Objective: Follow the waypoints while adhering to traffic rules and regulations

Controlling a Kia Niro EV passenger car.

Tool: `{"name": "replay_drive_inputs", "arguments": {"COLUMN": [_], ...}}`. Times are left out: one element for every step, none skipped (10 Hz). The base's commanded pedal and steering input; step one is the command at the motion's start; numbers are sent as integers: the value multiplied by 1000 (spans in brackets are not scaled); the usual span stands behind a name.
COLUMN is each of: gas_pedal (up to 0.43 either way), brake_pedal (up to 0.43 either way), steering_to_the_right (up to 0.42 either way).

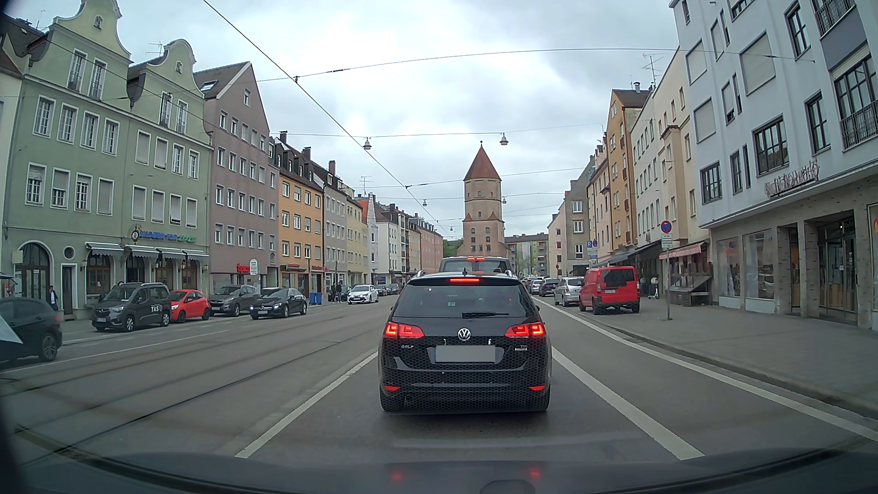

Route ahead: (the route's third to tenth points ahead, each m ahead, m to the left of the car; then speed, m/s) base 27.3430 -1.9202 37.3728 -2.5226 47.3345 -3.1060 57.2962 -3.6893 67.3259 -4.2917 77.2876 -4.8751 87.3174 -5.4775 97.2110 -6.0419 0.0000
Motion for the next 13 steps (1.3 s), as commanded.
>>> {"name": "replay_drive_inputs", "arguments": {"gas_pedal": [0,0,0,0,0,0,0,0,0,0,0,0,0], "brake_pedal": [213,213,213,213,213,213,213,213,213,220,226,232,232], "steering_to_the_right": [-4,-4,-4,-4,-4,-4,-4,-4,-4,-4,-4,-4,-4]}}
